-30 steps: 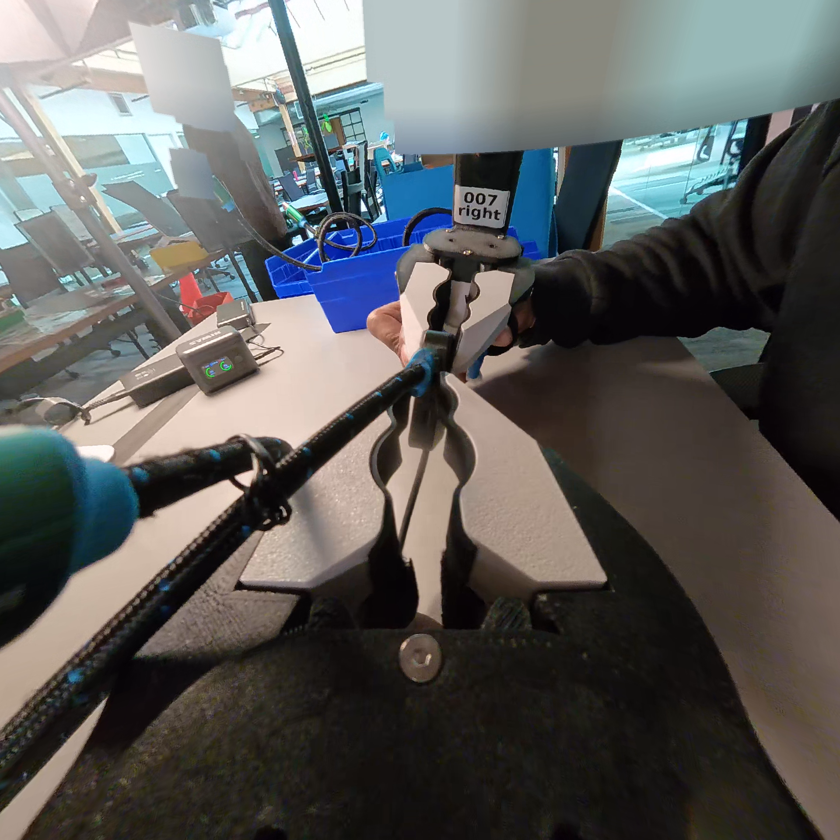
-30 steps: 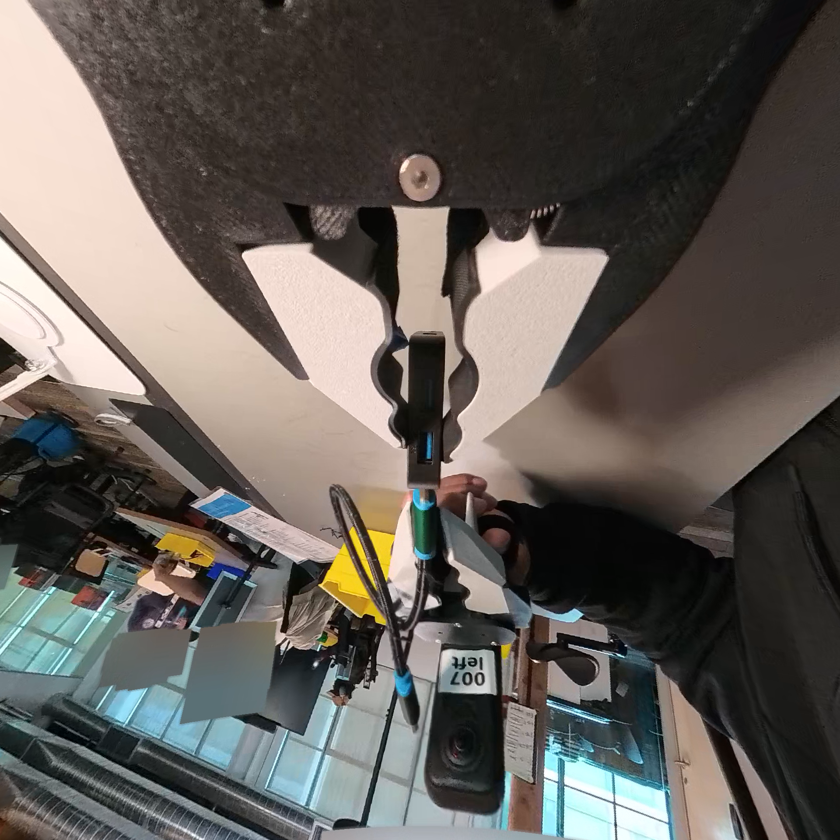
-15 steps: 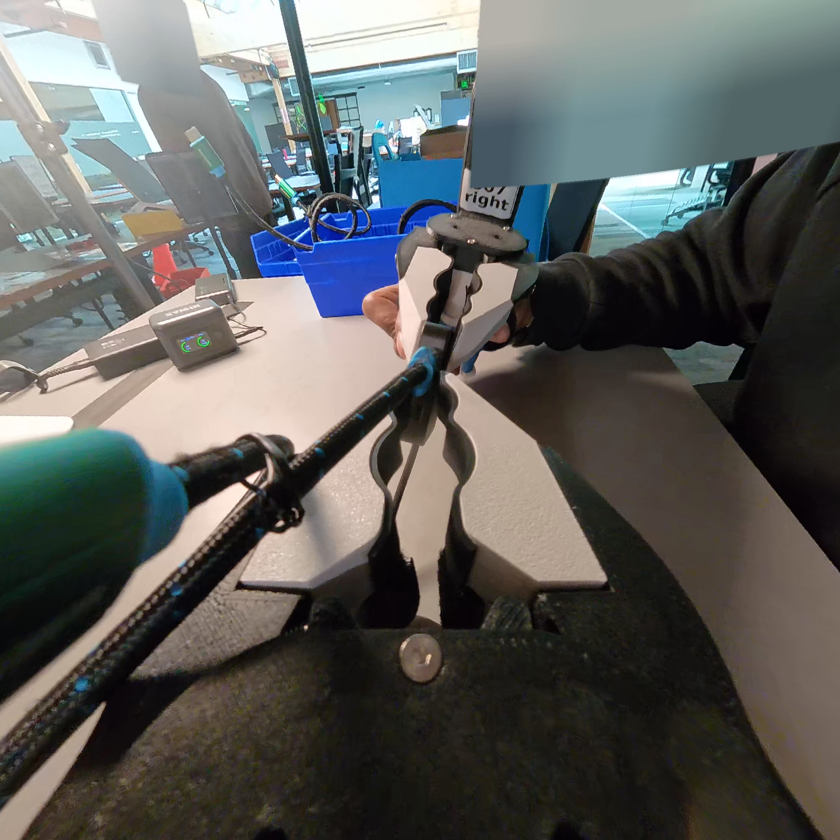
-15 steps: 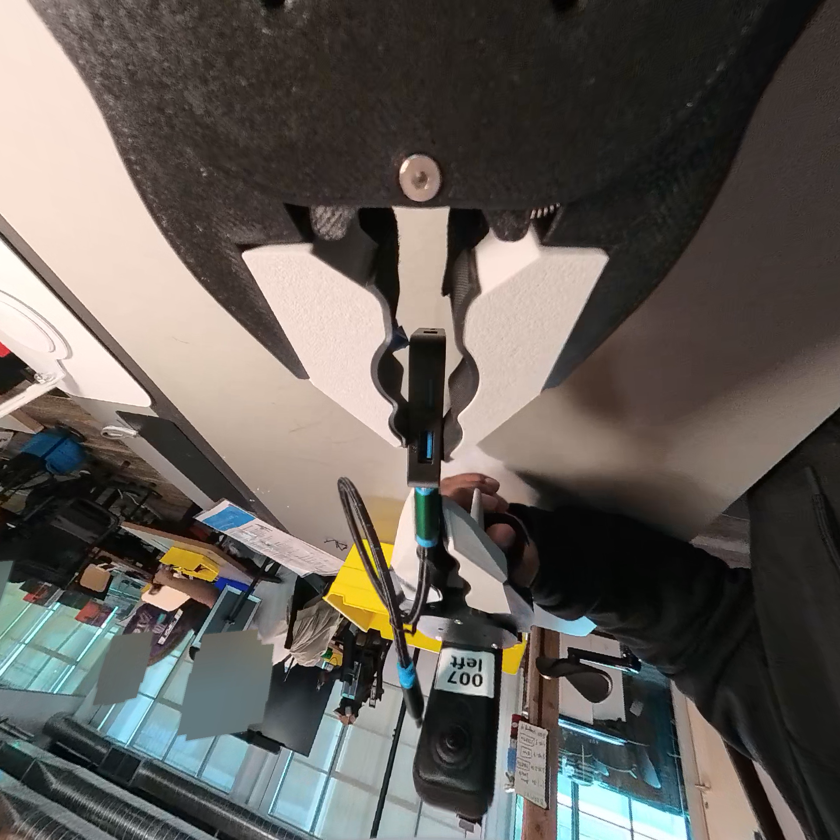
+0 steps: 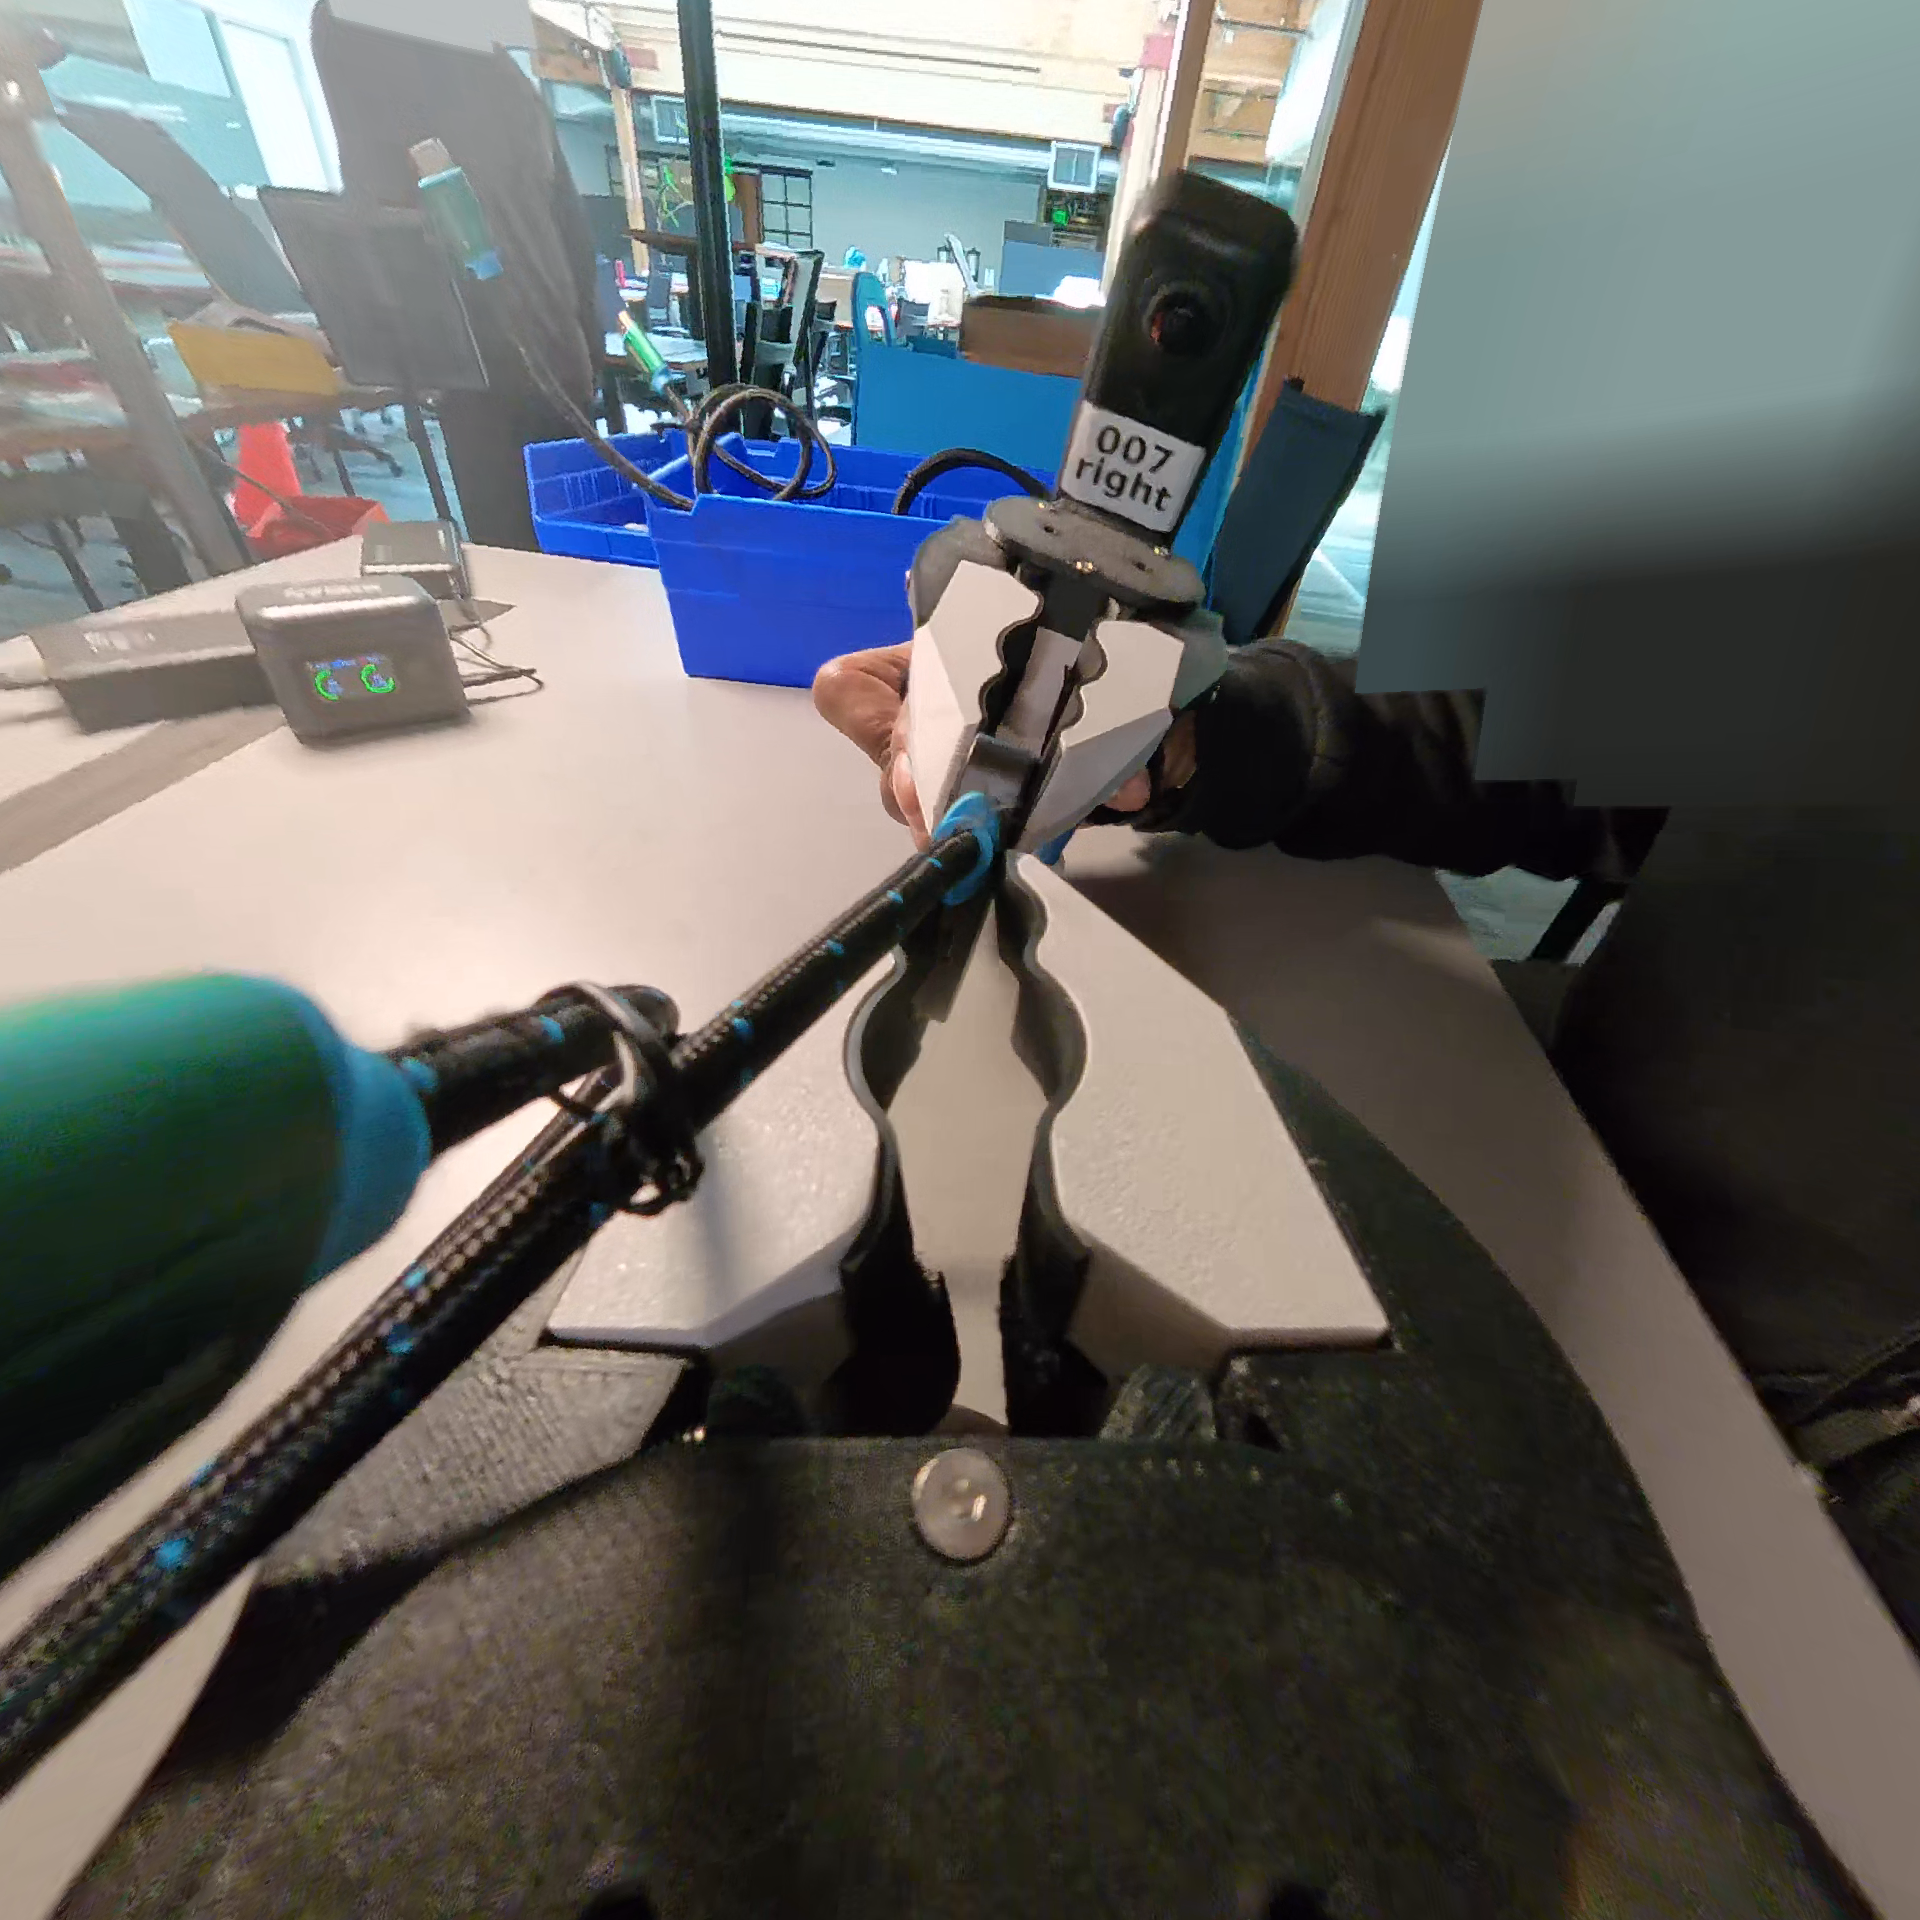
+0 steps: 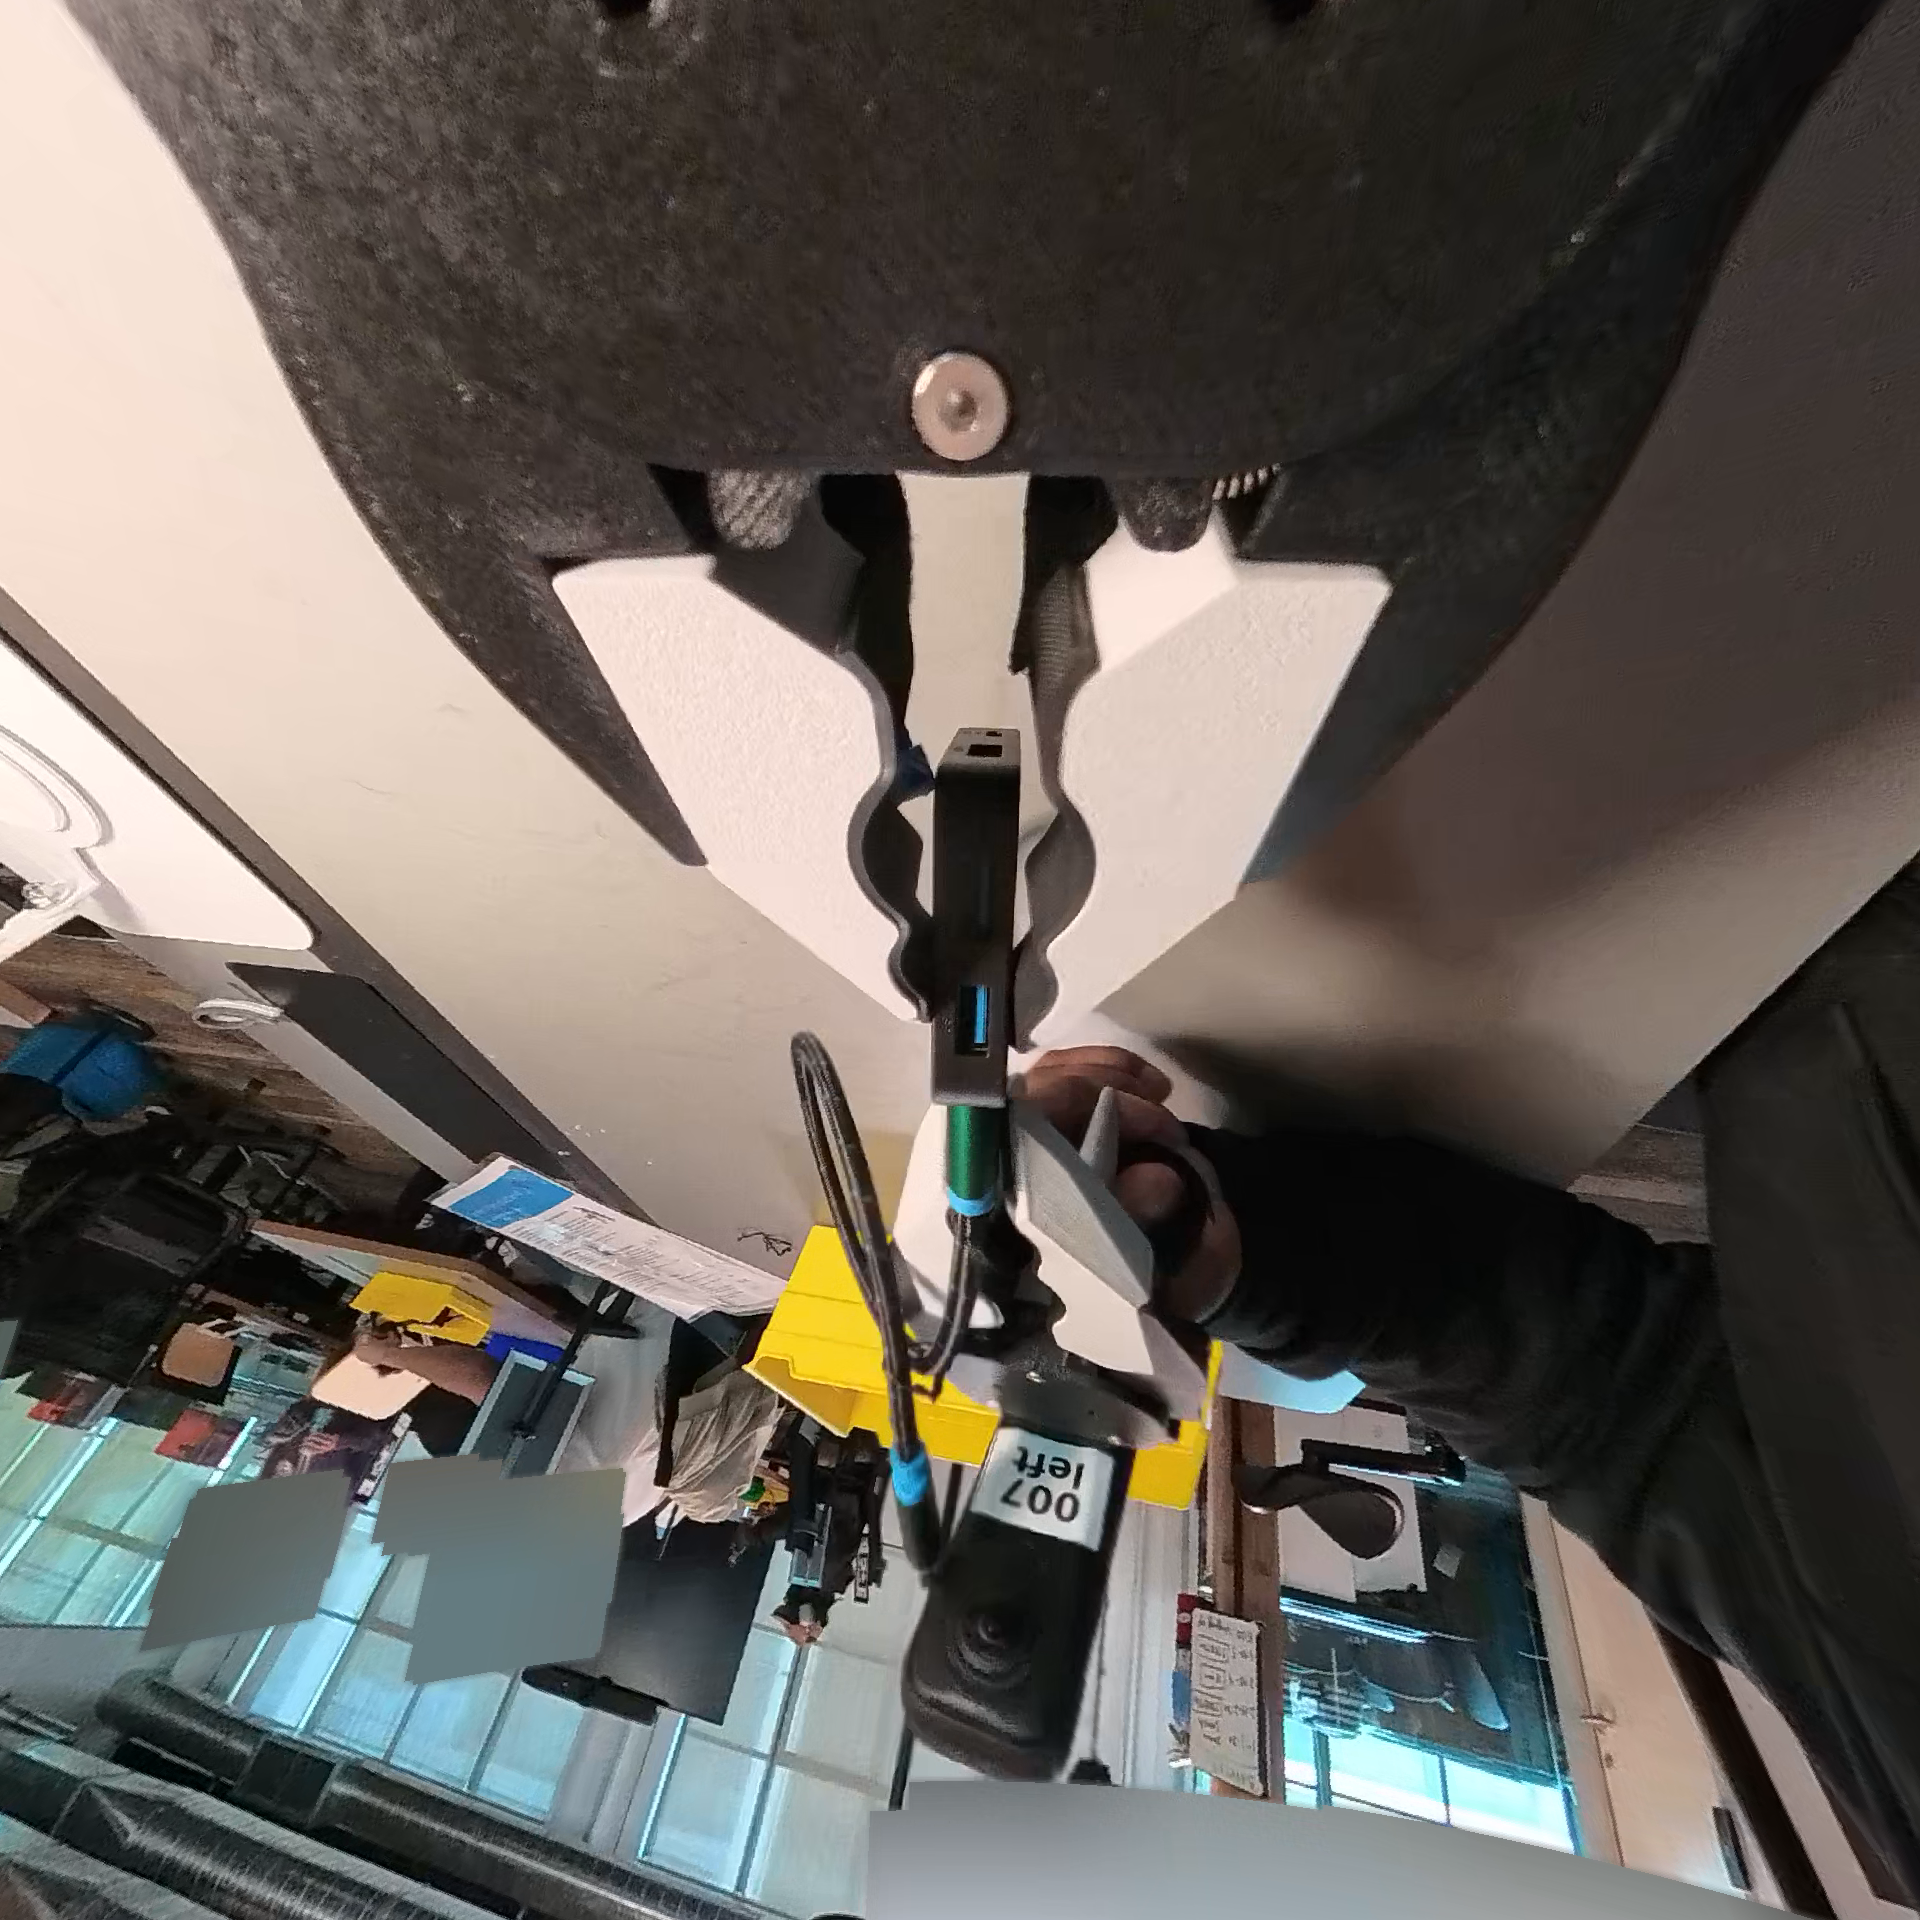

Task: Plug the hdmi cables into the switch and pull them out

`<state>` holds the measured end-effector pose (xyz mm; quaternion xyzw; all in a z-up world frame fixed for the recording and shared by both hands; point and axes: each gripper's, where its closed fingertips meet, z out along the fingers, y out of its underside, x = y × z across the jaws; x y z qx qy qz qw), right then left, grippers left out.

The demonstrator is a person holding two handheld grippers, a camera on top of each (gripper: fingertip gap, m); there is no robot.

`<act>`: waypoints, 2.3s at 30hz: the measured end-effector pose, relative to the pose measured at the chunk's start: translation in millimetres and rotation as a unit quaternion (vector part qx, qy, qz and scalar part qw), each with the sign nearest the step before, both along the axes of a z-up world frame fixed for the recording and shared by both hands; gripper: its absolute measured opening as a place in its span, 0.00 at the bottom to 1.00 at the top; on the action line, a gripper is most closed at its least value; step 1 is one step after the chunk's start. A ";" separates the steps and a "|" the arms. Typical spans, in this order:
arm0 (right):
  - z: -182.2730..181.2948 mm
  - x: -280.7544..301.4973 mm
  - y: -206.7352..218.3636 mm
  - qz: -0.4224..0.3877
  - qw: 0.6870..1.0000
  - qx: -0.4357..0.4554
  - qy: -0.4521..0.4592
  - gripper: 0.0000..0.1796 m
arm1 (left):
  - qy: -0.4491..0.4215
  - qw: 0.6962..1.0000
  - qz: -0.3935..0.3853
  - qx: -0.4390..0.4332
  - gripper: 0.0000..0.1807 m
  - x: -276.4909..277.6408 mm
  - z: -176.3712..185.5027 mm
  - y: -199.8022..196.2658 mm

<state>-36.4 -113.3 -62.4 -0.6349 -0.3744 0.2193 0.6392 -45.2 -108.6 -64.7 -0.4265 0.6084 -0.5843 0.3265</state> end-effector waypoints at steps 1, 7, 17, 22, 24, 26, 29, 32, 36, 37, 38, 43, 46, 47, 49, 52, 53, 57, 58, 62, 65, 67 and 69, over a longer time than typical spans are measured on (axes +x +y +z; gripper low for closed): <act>2.4 0.8 1.6 -0.004 1.000 -0.002 0.011 0.07 | 0.005 1.000 -0.001 -0.028 0.09 1.0 2.1 1.3; 11.4 16.0 22.1 -0.075 0.994 -0.022 0.071 0.12 | 0.026 0.976 0.001 -0.215 0.09 7.4 8.4 20.7; 0.3 26.7 28.8 -0.069 0.981 -0.115 0.139 0.12 | 0.022 0.948 0.027 -0.316 0.09 5.5 12.4 48.5; 7.6 22.3 23.9 -0.044 0.978 -0.123 0.165 0.09 | 0.021 0.940 0.006 -0.340 0.09 4.2 15.4 44.7; 3.5 22.4 25.3 -0.049 0.978 -0.131 0.158 0.09 | 0.028 0.942 0.009 -0.334 0.06 4.0 13.2 45.2; -3.4 25.1 28.8 -0.062 0.978 -0.140 0.144 0.09 | 0.037 0.947 0.018 -0.318 0.09 4.6 9.2 46.5; -12.7 34.6 38.7 -0.117 0.980 -0.125 0.098 0.13 | 0.045 0.953 0.052 -0.294 0.05 8.7 2.9 52.1; -17.2 47.3 46.6 -0.194 0.980 -0.047 -0.015 0.20 | 0.041 0.951 0.101 -0.288 0.05 12.0 0.7 62.2; -18.5 46.7 55.3 -0.261 0.955 0.027 -0.135 0.40 | 0.030 0.943 0.158 -0.290 0.05 12.0 -1.1 77.5; -21.1 43.3 58.3 -0.272 0.950 0.030 -0.151 0.45 | 0.026 0.939 0.162 -0.302 0.05 11.8 -0.1 79.2; -23.3 40.7 61.9 -0.287 0.943 0.032 -0.165 0.50 | 0.022 0.935 0.165 -0.313 0.05 11.7 0.7 80.1; -19.4 36.3 74.3 -0.353 0.908 0.068 -0.215 0.61 | 0.033 0.933 0.153 -0.325 0.06 14.3 -1.5 69.6; -26.0 42.1 77.5 -0.371 0.888 0.071 -0.263 0.52 | 0.040 0.931 0.129 -0.339 0.08 15.8 0.1 58.2; -25.6 43.9 76.8 -0.373 0.881 0.082 -0.277 0.50 | 0.043 0.929 0.123 -0.347 0.08 16.3 0.2 55.9; -24.4 45.7 74.7 -0.371 0.877 0.091 -0.291 0.50 | 0.049 0.928 0.111 -0.353 0.06 16.2 1.2 52.2; -18.6 52.8 71.4 -0.383 0.868 0.097 -0.302 0.49 | 0.052 0.930 0.089 -0.353 0.06 14.9 5.4 46.6; -16.3 57.2 69.9 -0.389 0.864 0.098 -0.305 0.49 | 0.049 0.932 0.081 -0.349 0.08 13.7 8.3 44.2; -1.3 89.5 54.8 -0.434 0.843 0.084 -0.308 0.49 | 0.017 0.946 0.059 -0.317 0.10 6.9 24.3 37.1; 7.6 102.3 47.0 -0.453 0.833 0.082 -0.307 0.49 | 0.005 0.949 0.051 -0.311 0.11 4.4 29.6 34.8; 63.2 177.2 -8.3 -0.557 0.781 0.073 -0.273 0.48 | -0.021 0.953 0.042 -0.299 0.11 -0.6 40.5 32.1; 103.1 255.2 -75.6 -0.650 0.730 0.031 -0.211 0.48 | -0.017 0.954 0.045 -0.297 0.11 0.9 37.3 32.0; 120.2 307.9 -128.0 -0.708 0.688 0.006 -0.159 0.48 | -0.010 0.954 0.043 -0.297 0.11 2.7 33.8 30.0; 119.6 354.7 -175.0 -0.747 0.658 -0.029 -0.096 0.48 | -0.004 0.955 0.042 -0.293 0.10 4.9 30.3 27.4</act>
